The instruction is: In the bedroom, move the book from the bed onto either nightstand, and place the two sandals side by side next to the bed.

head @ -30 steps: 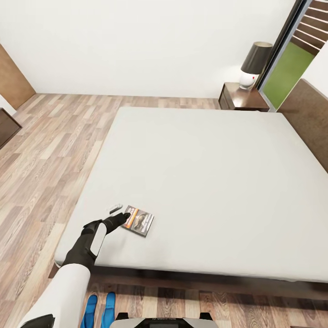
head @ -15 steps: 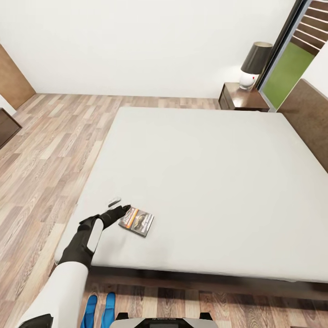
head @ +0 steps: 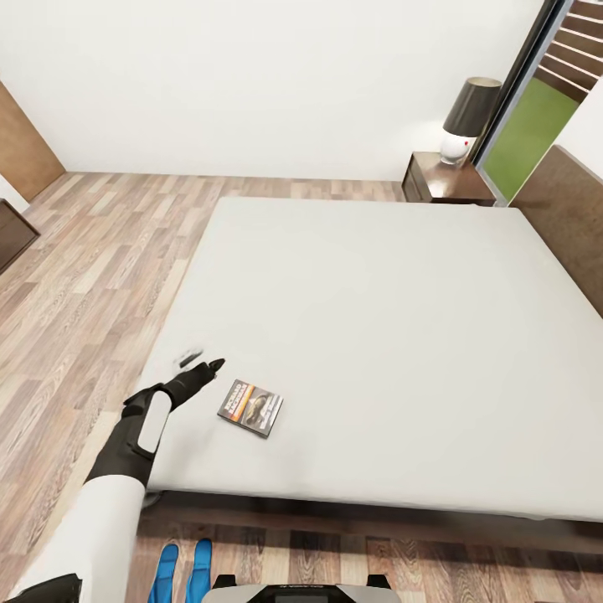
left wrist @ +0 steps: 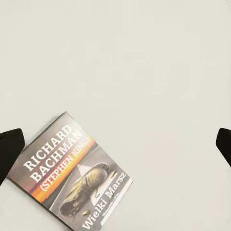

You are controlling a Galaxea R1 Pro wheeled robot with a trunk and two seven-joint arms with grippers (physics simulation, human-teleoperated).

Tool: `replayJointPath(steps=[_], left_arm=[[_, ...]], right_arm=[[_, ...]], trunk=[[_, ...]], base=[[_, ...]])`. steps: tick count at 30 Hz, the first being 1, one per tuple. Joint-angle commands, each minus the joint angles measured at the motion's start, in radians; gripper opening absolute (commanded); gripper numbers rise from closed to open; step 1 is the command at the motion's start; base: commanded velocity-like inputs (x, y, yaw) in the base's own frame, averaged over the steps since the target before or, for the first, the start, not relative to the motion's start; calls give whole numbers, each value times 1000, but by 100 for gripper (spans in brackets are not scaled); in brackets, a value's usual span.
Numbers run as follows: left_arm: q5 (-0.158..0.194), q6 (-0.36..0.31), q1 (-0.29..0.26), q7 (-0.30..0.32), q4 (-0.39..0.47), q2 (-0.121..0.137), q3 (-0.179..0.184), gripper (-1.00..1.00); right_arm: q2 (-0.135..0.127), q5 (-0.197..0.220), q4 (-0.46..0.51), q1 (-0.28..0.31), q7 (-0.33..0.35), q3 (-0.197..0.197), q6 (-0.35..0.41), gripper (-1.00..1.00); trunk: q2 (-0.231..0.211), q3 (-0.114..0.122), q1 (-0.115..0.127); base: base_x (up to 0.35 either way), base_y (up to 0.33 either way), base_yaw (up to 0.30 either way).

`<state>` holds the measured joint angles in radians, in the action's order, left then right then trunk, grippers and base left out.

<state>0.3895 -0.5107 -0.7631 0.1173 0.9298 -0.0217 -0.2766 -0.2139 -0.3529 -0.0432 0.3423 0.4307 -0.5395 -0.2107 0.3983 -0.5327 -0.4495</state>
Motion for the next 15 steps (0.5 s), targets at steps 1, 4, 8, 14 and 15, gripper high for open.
replayJointPath(steps=[1, 4, 8, 14, 15], left_arm=[[4, -7, -1, 4, 1, 4, -5, 100], [4, -7, -1, 4, 1, 16, -6, 100], [5, -6, -1, 4, 0, 46, -7, 100], [7, -6, -1, 4, -3, 56, -6, 100], [8, -6, -1, 4, -5, 55, -4, 100]], right_arm=[[-1, -9, -4, 1, 0, -9, -7, 100], [-1, -9, -4, 1, 0, -9, -7, 100], [-1, -9, -4, 1, 0, -8, -7, 100], [-2, -9, -4, 1, 1, -8, -7, 100], [-2, -9, -4, 1, 1, -8, -7, 100]], trunk=[[2, -1, -1], [2, -1, -1], [2, -1, -1], [2, -1, -1], [2, -1, -1]], base=[[0, 0, 0], [0, 0, 0], [0, 0, 0], [0, 0, 0], [0, 0, 0]])
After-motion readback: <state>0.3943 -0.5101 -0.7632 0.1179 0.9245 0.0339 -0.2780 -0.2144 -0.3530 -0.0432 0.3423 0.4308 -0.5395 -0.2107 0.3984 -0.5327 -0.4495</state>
